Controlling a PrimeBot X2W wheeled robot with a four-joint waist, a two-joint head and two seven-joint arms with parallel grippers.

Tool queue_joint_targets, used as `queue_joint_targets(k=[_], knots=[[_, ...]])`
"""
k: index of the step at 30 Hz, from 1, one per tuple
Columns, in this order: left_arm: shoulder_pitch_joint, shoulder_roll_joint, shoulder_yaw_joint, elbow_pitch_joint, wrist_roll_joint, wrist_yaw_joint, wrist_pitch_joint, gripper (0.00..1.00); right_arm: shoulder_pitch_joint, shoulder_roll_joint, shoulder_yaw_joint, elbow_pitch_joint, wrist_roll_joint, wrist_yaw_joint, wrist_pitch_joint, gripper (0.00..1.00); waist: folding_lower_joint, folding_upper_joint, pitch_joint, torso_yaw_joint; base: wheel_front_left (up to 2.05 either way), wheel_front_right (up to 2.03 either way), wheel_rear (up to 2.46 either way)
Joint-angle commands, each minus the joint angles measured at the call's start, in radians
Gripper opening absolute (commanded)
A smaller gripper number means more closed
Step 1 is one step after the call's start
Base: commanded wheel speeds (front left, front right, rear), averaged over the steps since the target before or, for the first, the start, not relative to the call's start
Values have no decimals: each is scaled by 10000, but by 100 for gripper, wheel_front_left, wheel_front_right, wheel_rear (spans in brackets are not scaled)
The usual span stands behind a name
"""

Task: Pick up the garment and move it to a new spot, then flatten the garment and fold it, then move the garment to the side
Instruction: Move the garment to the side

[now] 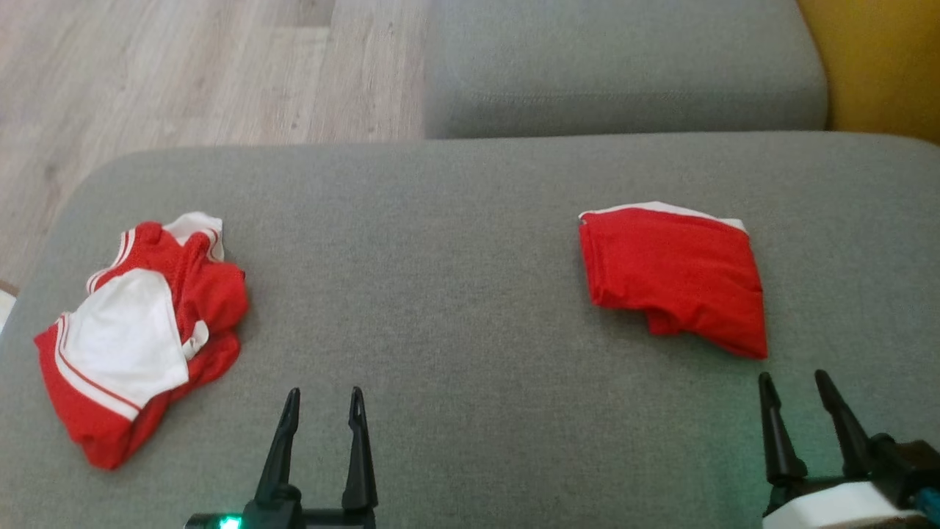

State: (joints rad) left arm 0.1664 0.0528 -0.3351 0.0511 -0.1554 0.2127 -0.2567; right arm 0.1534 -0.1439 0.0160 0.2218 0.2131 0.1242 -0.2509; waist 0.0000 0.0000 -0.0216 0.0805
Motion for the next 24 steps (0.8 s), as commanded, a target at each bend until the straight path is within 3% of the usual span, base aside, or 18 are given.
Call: queue_joint_targets(k=[1, 10, 17, 23, 24], knots=[[-546, -26, 193, -360, 32, 69, -51, 100, -535, -348, 97, -233, 44, 65, -109, 100, 0, 0, 196, 71, 0, 0, 0], [-1225, -26, -191, -462, -21, 200, -51, 100, -2451, -1183, -150, 1481, 986, 65, 164, 100, 0, 0, 1506, 203, 0, 0, 0], [-1872, -26, -494, -443, -103, 301, -51, 100, -4587, -1934, 343, 3040, 2704, 65, 1844, 100, 0, 0, 2288, 228, 0, 0, 0], [-2286, -26, -739, -355, -195, 392, -51, 100, -5372, -1990, 1173, 4259, 3908, 65, 3159, 100, 0, 0, 2526, 326, 0, 0, 0], [-2326, -26, -761, -353, -216, 418, -51, 100, -5383, -1934, 1310, 4364, 4192, 65, 3311, 84, 0, 0, 2538, 330, 0, 0, 0]])
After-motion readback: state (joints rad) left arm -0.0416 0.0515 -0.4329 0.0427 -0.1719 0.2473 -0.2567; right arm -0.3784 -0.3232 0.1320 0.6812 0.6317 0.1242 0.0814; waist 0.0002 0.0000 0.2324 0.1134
